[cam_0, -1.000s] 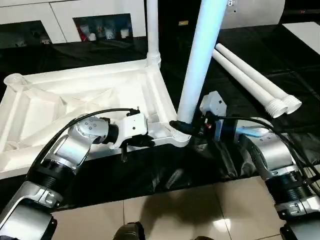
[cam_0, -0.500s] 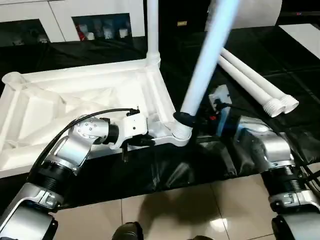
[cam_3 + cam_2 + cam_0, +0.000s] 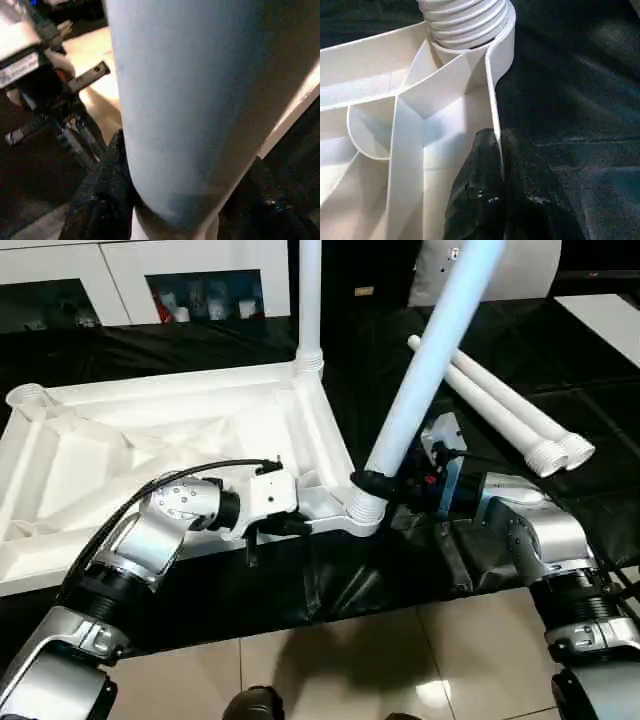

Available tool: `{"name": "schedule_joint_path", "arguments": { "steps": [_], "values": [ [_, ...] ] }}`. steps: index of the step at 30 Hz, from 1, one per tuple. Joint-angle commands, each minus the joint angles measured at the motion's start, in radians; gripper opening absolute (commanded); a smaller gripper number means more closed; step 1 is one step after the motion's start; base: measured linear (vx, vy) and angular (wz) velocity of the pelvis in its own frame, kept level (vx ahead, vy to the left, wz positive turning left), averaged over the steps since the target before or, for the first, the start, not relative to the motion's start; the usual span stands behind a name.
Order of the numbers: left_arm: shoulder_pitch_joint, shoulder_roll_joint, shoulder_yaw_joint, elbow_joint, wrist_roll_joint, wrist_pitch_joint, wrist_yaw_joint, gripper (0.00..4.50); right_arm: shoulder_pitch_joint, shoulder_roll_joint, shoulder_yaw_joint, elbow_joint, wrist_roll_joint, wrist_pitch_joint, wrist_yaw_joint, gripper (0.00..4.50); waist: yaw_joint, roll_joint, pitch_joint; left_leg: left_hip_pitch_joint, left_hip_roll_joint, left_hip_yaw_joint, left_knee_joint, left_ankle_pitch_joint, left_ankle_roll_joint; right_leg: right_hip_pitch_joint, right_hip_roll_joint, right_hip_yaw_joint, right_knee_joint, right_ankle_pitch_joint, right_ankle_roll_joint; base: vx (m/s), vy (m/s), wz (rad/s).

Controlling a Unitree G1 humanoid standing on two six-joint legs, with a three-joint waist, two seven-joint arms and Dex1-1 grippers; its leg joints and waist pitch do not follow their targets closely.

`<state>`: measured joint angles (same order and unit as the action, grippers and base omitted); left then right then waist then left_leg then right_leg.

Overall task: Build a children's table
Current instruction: Insert table leg to table base

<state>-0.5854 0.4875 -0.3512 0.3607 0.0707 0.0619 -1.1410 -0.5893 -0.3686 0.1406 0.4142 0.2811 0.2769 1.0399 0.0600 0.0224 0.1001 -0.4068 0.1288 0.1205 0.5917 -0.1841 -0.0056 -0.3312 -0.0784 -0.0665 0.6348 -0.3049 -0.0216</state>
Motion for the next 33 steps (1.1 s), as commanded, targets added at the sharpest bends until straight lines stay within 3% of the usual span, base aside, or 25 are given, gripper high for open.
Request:
{"name": "schedule_joint_path", "arguments": {
  "steps": [1, 6, 8, 9, 10, 11, 16, 19, 24, 27, 30, 33],
  "values": [
    [-0.005, -0.019, -0.048, -0.03, -0.015, -0.052, -0.055, 0.0, 0.045, -0.004, 0.124, 0.077, -0.102, 0.042, 0.031, 1.87, -0.005, 0.003, -0.065, 0.026, 0.1, -0.024, -0.051, 0.091, 0.246, 0.026, -0.09, 0.04, -0.041, 0.35, -0.32, 0.0, 0.0, 0.0],
    [-0.012, -0.017, -0.051, -0.029, -0.011, -0.058, -0.06, 0.0, 0.042, -0.016, 0.179, 0.095, -0.144, 0.021, 0.068, 1.87, -0.004, 0.006, -0.059, 0.029, 0.103, -0.025, -0.056, 0.03, 0.223, 0.025, -0.089, 0.043, -0.045, 0.299, -0.325, 0.0, 0.0, 0.0],
    [-0.019, -0.016, -0.052, -0.021, -0.006, -0.065, -0.065, 0.0, 0.065, -0.031, 0.214, 0.081, -0.174, -0.008, 0.081, 1.87, -0.002, 0.015, -0.054, 0.029, 0.104, -0.027, -0.058, 0.019, 0.216, 0.021, -0.09, 0.043, -0.045, 0.297, -0.325, 0.0, 0.0, 0.0],
    [-0.025, -0.017, -0.053, -0.012, -0.003, -0.07, -0.068, 0.0, 0.078, -0.036, 0.228, 0.073, -0.183, -0.02, 0.088, 1.87, -0.004, 0.01, -0.053, 0.029, 0.104, -0.027, -0.059, 0.009, 0.214, 0.024, -0.089, 0.044, -0.047, 0.3, -0.321, 0.0, 0.0, 0.0],
    [-0.033, -0.018, -0.054, 0.001, 0.003, -0.079, -0.068, 0.0, 0.092, -0.036, 0.236, 0.066, -0.191, -0.03, 0.089, 1.87, -0.003, 0.016, -0.051, 0.028, 0.103, -0.028, -0.06, 0.005, 0.212, 0.023, -0.091, 0.045, -0.047, 0.305, -0.32, 0.0, 0.0, 0.0],
    [-0.043, -0.02, -0.056, 0.012, 0.008, -0.084, -0.069, 0.0, 0.106, -0.03, 0.237, 0.06, -0.188, -0.027, 0.086, 1.87, -0.003, 0.013, -0.051, 0.029, 0.103, -0.026, -0.06, -0.001, 0.212, 0.023, -0.09, 0.046, -0.05, 0.304, -0.318, 0.0, 0.0, 0.0],
    [-0.067, -0.027, -0.052, 0.032, 0.009, -0.085, -0.068, 0.0, 0.135, -0.018, 0.233, 0.048, -0.184, -0.024, 0.072, 1.87, -0.001, 0.019, -0.039, 0.029, 0.106, -0.031, -0.076, -0.097, 0.175, 0.022, -0.092, 0.048, -0.059, 0.227, -0.312, 0.0, 0.0, 0.0],
    [-0.085, -0.026, -0.043, 0.057, 0.005, -0.093, -0.07, 0.0, 0.158, -0.013, 0.224, 0.028, -0.17, -0.02, 0.071, 1.87, -0.002, 0.023, -0.036, 0.034, 0.109, -0.033, -0.087, -0.175, 0.129, 0.02, -0.092, 0.053, -0.066, 0.172, -0.306, 0.0, 0.0, 0.0],
    [-0.12, -0.015, -0.014, 0.138, -0.017, -0.123, -0.098, 0.0, 0.183, 0.004, 0.204, 0.004, -0.137, -0.01, 0.065, 1.87, 0.001, 0.027, -0.04, 0.032, 0.106, -0.032, -0.081, -0.102, 0.155, 0.023, -0.096, 0.051, -0.061, 0.3, -0.295, 0.0, 0.0, 0.0],
    [-0.118, -0.008, -0.004, 0.138, -0.017, -0.111, -0.097, 0.0, 0.179, 0.016, 0.194, 0.008, -0.14, -0.01, 0.035, 1.87, -0.002, 0.026, -0.042, 0.03, 0.105, -0.033, -0.08, -0.083, 0.168, 0.025, -0.097, 0.047, -0.06, 0.321, -0.29, 0.0, 0.0, 0.0],
    [-0.092, -0.006, 0.017, 0.107, -0.033, -0.071, -0.081, 0.0, 0.176, 0.038, 0.169, 0.011, -0.15, 0.004, -0.033, 1.87, -0.006, 0.027, -0.038, 0.03, 0.109, -0.034, -0.09, -0.128, 0.154, 0.022, -0.098, 0.048, -0.065, 0.257, -0.294, 0.0, 0.0, 0.0],
    [-0.031, -0.03, 0.066, 0.017, -0.041, 0.064, 0.039, 0.0, 0.178, 0.075, 0.115, 0.015, -0.171, 0.02, -0.182, 1.87, -0.013, 0.029, -0.033, 0.033, 0.114, -0.035, -0.105, -0.214, 0.1, 0.019, -0.098, 0.053, -0.071, 0.143, -0.3, 0.0, 0.0, 0.0]
  ]
}}
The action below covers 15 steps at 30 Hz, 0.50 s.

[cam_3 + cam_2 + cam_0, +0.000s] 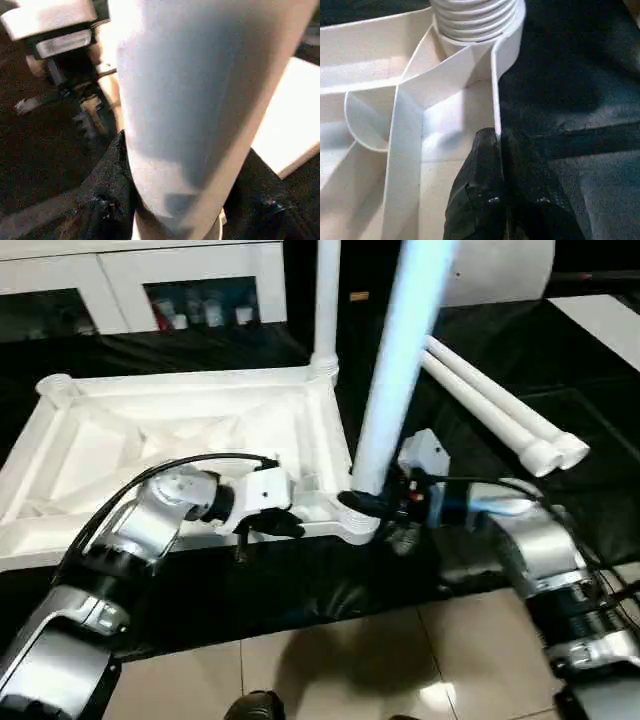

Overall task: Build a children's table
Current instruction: Insert table leg to table base, then rotate leg to tighten

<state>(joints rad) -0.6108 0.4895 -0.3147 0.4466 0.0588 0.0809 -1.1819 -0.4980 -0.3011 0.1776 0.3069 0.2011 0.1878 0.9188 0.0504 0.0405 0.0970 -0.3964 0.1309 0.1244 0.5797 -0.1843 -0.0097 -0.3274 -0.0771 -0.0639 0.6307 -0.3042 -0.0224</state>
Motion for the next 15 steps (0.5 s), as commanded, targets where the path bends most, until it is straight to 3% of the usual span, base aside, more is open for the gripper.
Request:
{"name": "schedule_joint_path", "arguments": {
  "steps": [1, 3, 5, 6, 7, 11, 14, 15],
  "values": [
    [0.008, -0.042, 0.04, -0.091, -0.029, 0.077, 0.111, 0.0, 0.088, 0.015, 0.067, 0.122, -0.096, 0.113, -0.093, 1.87, -0.004, 0.01, -0.022, 0.02, 0.108, -0.037, -0.098, -0.254, 0.086, 0.014, -0.1, 0.054, -0.077, 0.062, -0.294, 0.0, 0.0, 0.0],
    [0.056, -0.083, 0.064, -0.164, -0.021, 0.175, 0.203, 0.0, 0.094, 0.046, 0.037, 0.109, -0.108, 0.117, -0.189, 1.87, -0.003, 0.009, -0.017, 0.026, 0.105, -0.03, -0.102, -0.31, 0.043, 0.005, -0.103, 0.062, -0.092, -0.082, -0.278, 0.0, 0.0, 0.0],
    [0.071, -0.102, 0.07, -0.185, -0.018, 0.204, 0.234, 0.0, 0.093, 0.059, 0.028, 0.109, -0.114, 0.116, -0.223, 1.87, -0.004, 0.007, -0.013, 0.021, 0.105, -0.027, -0.108, -0.33, 0.01, 0.005, -0.103, 0.068, -0.1, -0.181, -0.249, 0.0, 0.0, 0.0],
    [0.082, -0.12, 0.075, -0.2, -0.016, 0.228, 0.261, 0.0, 0.09, 0.071, 0.021, 0.113, -0.117, 0.114, -0.251, 1.87, -0.006, -0.007, -0.017, 0.017, 0.104, -0.027, -0.111, -0.315, 0.006, 0.009, -0.1, 0.068, -0.104, -0.206, -0.224, 0.0, 0.0, 0.0],
    [0.094, -0.144, 0.079, -0.22, -0.006, 0.257, 0.295, 0.0, 0.079, 0.088, 0.006, 0.13, -0.123, 0.109, -0.299, 1.87, -0.006, 0.0, -0.019, 0.022, 0.105, -0.022, -0.112, -0.282, 0.005, 0.001, -0.097, 0.07, -0.101, -0.162, -0.218, 0.0, 0.0, 0.0],
    [0.134, -0.244, 0.043, -0.383, 0.02, 0.429, 0.378, 0.0, -0.011, 0.147, -0.051, 0.257, -0.131, 0.08, -0.473, 1.87, -0.019, 0.0, -0.026, 0.022, 0.107, -0.015, -0.111, -0.194, 0.034, 0.002, -0.091, 0.067, -0.092, -0.005, -0.244, 0.0, 0.0, 0.0],
    [0.144, -0.284, -0.008, -0.461, 0.019, 0.489, 0.387, 0.0, -0.056, 0.17, -0.068, 0.307, -0.126, 0.081, -0.518, 1.87, -0.02, -0.006, -0.032, 0.014, 0.099, -0.006, -0.095, -0.093, 0.089, 0.007, -0.092, 0.068, -0.087, 0.132, -0.251, 0.0, 0.0, 0.0],
    [0.143, -0.283, -0.018, -0.464, 0.027, 0.489, 0.388, 0.0, -0.06, 0.174, -0.069, 0.31, -0.126, 0.082, -0.52, 1.87, -0.02, -0.012, -0.037, 0.012, 0.097, -0.004, -0.085, -0.033, 0.123, 0.007, -0.088, 0.067, -0.078, 0.226, -0.253, 0.0, 0.0, 0.0]
  ]
}}
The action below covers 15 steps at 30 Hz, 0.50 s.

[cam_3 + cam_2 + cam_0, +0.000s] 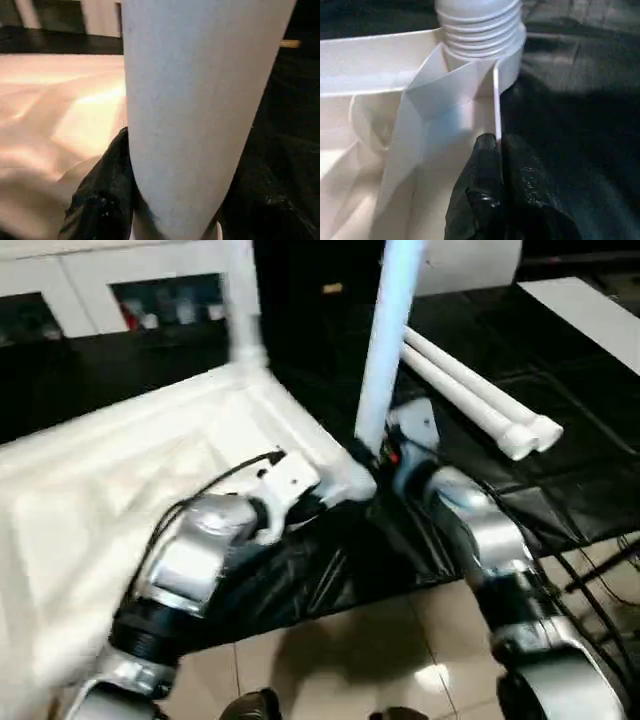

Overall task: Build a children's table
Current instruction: Rotate leg to tighten

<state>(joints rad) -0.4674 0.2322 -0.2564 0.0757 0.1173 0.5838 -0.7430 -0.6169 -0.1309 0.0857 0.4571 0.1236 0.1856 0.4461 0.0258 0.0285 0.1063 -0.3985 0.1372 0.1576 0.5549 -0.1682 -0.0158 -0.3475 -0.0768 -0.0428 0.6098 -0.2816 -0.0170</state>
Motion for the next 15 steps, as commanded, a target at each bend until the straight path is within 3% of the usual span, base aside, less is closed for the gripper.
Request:
{"name": "schedule_joint_path", "arguments": {
  "steps": [1, 2, 3, 5, 7, 8, 10, 15],
  "values": [
    [0.0, -0.023, -0.083, -0.096, -0.026, -0.014, -0.054, 0.0, 0.059, 0.007, 0.021, 0.16, -0.045, 0.089, -0.041, 1.86, 0.005, 0.003, -0.048, 0.016, 0.09, -0.036, -0.057, -0.024, 0.142, 0.026, -0.087, 0.044, -0.054, 0.247, -0.26, 0.0, 0.0, 0.0],
    [0.0, -0.018, -0.094, -0.101, -0.016, -0.014, -0.059, 0.0, 0.058, 0.015, 0.017, 0.161, -0.039, 0.099, -0.029, 1.86, 0.005, 0.002, -0.048, 0.016, 0.092, -0.033, -0.052, 0.001, 0.167, 0.023, -0.086, 0.043, -0.05, 0.312, -0.263, 0.0, 0.0, 0.0],
    [0.0, -0.014, -0.096, -0.101, -0.012, -0.012, -0.06, 0.0, 0.059, 0.018, 0.017, 0.159, -0.037, 0.103, -0.023, 1.86, 0.006, 0.001, -0.042, 0.015, 0.092, -0.031, -0.054, -0.02, 0.176, 0.02, -0.086, 0.041, -0.053, 0.303, -0.263, 0.0, 0.0, 0.0],
    [0.004, -0.006, -0.098, -0.105, -0.003, -0.004, -0.054, 0.0, 0.059, 0.024, 0.016, 0.161, -0.023, 0.112, -0.011, 1.86, 0.008, 0.002, -0.039, 0.017, 0.097, -0.032, -0.061, -0.086, 0.156, 0.02, -0.087, 0.04, -0.06, 0.212, -0.263, 0.0, 0.0, 0.0],
    [0.005, 0.007, -0.101, -0.112, 0.012, 0.01, -0.043, 0.0, 0.055, 0.027, 0.022, 0.174, -0.027, 0.105, -0.012, 1.86, 0.01, 0.005, -0.037, 0.021, 0.103, -0.033, -0.07, -0.15, 0.108, 0.018, -0.084, 0.043, -0.065, 0.105, -0.26, 0.0, 0.0, 0.0],
    [0.005, 0.01, -0.101, -0.114, 0.012, 0.014, -0.042, 0.0, 0.054, 0.029, 0.021, 0.177, -0.024, 0.107, -0.009, 1.86, 0.01, 0.006, -0.037, 0.021, 0.103, -0.034, -0.071, -0.153, 0.1, 0.018, -0.083, 0.044, -0.065, 0.096, -0.259, 0.0, 0.0, 0.0],
    [0.003, 0.016, -0.101, -0.117, 0.01, 0.024, -0.038, 0.0, 0.051, 0.033, 0.018, 0.186, -0.018, 0.112, -0.003, 1.86, 0.009, 0.008, -0.037, 0.022, 0.102, -0.031, -0.071, -0.149, 0.081, 0.017, -0.082, 0.047, -0.065, 0.106, -0.258, 0.0, 0.0, 0.0],
    [-0.002, 0.023, -0.101, -0.117, 0.005, 0.026, -0.045, 0.0, 0.044, 0.029, 0.032, 0.198, -0.032, 0.108, 0.015, 1.86, 0.01, 0.007, -0.04, 0.021, 0.099, -0.028, -0.065, -0.104, 0.083, 0.02, -0.08, 0.046, -0.06, 0.184, -0.259, 0.0, 0.0, 0.0]
  ]
}}
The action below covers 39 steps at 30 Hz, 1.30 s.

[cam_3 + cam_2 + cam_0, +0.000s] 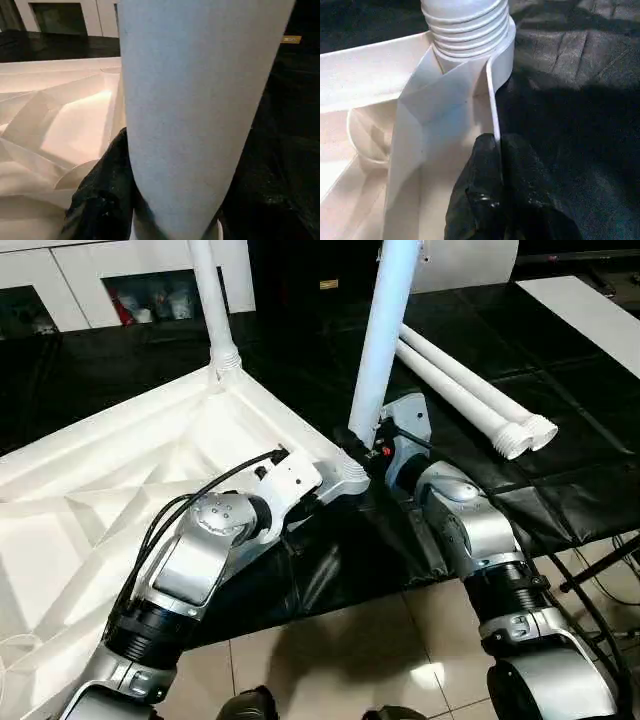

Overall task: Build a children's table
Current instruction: Rotate leg to tighten

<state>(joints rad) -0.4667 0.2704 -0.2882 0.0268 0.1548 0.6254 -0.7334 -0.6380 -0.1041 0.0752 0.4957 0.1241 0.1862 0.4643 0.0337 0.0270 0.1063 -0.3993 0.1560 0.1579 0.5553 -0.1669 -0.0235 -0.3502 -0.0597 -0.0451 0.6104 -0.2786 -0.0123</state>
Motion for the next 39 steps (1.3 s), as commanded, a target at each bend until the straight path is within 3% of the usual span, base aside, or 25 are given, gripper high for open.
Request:
{"name": "schedule_joint_path", "arguments": {
  "steps": [1, 9, 13, 17, 20, 22, 24, 28, 32, 35, 36, 39],
  "values": [
    [-0.003, -0.015, -0.069, -0.067, -0.032, -0.016, -0.055, 0.0, 0.063, 0.003, 0.044, 0.161, -0.035, 0.105, -0.001, 1.86, 0.003, 0.009, -0.04, 0.022, 0.081, -0.028, -0.065, -0.107, 0.09, 0.023, -0.097, 0.048, -0.061, 0.182, -0.264, 0.0, 0.0, 0.0],
    [-0.009, -0.011, -0.072, -0.059, -0.031, -0.007, -0.046, 0.0, 0.035, -0.001, 0.049, 0.204, -0.062, 0.063, -0.002, 1.86, 0.0, 0.007, -0.039, 0.024, 0.082, -0.027, -0.068, -0.138, 0.072, 0.024, -0.097, 0.05, -0.063, 0.14, -0.271, 0.0, 0.0, 0.0],
    [-0.01, -0.015, -0.067, -0.057, -0.032, -0.01, -0.037, 0.0, 0.03, -0.006, 0.046, 0.215, -0.065, 0.049, 0.001, 1.86, -0.001, -0.004, -0.041, 0.024, 0.082, -0.023, -0.067, -0.127, 0.077, 0.023, -0.097, 0.052, -0.064, 0.108, -0.268, 0.0, 0.0, 0.0],
    [-0.009, -0.006, -0.054, -0.054, -0.035, -0.018, -0.032, 0.0, 0.034, -0.011, 0.043, 0.209, -0.062, 0.043, 0.02, 1.86, -0.002, -0.001, -0.043, 0.026, 0.082, -0.021, -0.064, -0.106, 0.085, 0.022, -0.094, 0.053, -0.062, 0.137, -0.267, 0.0, 0.0, 0.0],
    [-0.011, -0.002, -0.052, -0.05, -0.036, -0.023, -0.035, 0.0, 0.033, -0.012, 0.04, 0.212, -0.058, 0.039, 0.022, 2.56, 0.0, -0.003, -0.046, 0.027, 0.08, -0.02, -0.061, -0.091, 0.094, 0.022, -0.094, 0.053, -0.06, 0.164, -0.272, 0.0, 0.0, 0.0],
    [-0.015, 0.001, -0.053, -0.046, -0.037, -0.029, -0.038, 0.0, 0.032, -0.014, 0.038, 0.215, -0.058, 0.035, 0.019, 2.66, 0.0, 0.001, -0.048, 0.028, 0.079, -0.019, -0.058, -0.081, 0.094, 0.023, -0.094, 0.053, -0.06, 0.174, -0.283, 0.0, 0.0, 0.0],
    [-0.016, 0.002, -0.053, -0.047, -0.04, -0.031, -0.041, 0.0, 0.031, -0.014, 0.035, 0.218, -0.056, 0.033, 0.019, 3.02, 0.006, 0.0, -0.05, 0.026, 0.079, -0.018, -0.053, -0.036, 0.111, 0.024, -0.09, 0.051, -0.049, 0.261, -0.282, 0.0, 0.0, 0.0],
    [-0.019, 0.003, -0.055, -0.047, -0.042, -0.032, -0.045, 0.0, 0.028, -0.015, 0.031, 0.224, -0.057, 0.024, 0.018, 3.25, 0.011, 0.003, -0.053, 0.027, 0.08, -0.019, -0.05, -0.029, 0.122, 0.026, -0.092, 0.049, -0.046, 0.284, -0.289, 0.0, 0.0, 0.0],
    [-0.017, 0.01, -0.057, -0.051, -0.049, -0.032, -0.047, 0.0, 0.027, -0.016, 0.026, 0.222, -0.055, 0.017, 0.017, 3.7, 0.016, 0.001, -0.06, 0.021, 0.077, -0.019, -0.038, 0.049, 0.154, 0.026, -0.089, 0.046, -0.031, 0.404, -0.283, 0.0, 0.0, 0.0],
    [-0.017, 0.017, -0.058, -0.05, -0.054, -0.034, -0.048, 0.0, 0.034, -0.021, 0.025, 0.21, -0.052, 0.012, 0.022, 3.93, 0.017, 0.003, -0.061, 0.022, 0.08, -0.019, -0.039, 0.023, 0.151, 0.024, -0.09, 0.045, -0.033, 0.378, -0.286, 0.0, 0.0, 0.0],
    [-0.016, 0.02, -0.057, -0.05, -0.056, -0.036, -0.049, 0.0, 0.038, -0.022, 0.024, 0.202, -0.049, 0.012, 0.026, 3.93, 0.019, 0.011, -0.062, 0.022, 0.081, -0.02, -0.039, 0.013, 0.145, 0.023, -0.089, 0.044, -0.032, 0.362, -0.289, 0.0, 0.0, 0.0],
    [-0.018, 0.029, -0.056, -0.039, -0.055, -0.046, -0.053, 0.0, 0.056, -0.033, 0.019, 0.169, -0.043, 0.01, 0.041, 4.25, 0.021, 0.009, -0.062, 0.023, 0.081, -0.019, -0.037, 0.017, 0.141, 0.024, -0.088, 0.045, -0.031, 0.378, -0.29, 0.0, 0.0, 0.0]
  ]
}}
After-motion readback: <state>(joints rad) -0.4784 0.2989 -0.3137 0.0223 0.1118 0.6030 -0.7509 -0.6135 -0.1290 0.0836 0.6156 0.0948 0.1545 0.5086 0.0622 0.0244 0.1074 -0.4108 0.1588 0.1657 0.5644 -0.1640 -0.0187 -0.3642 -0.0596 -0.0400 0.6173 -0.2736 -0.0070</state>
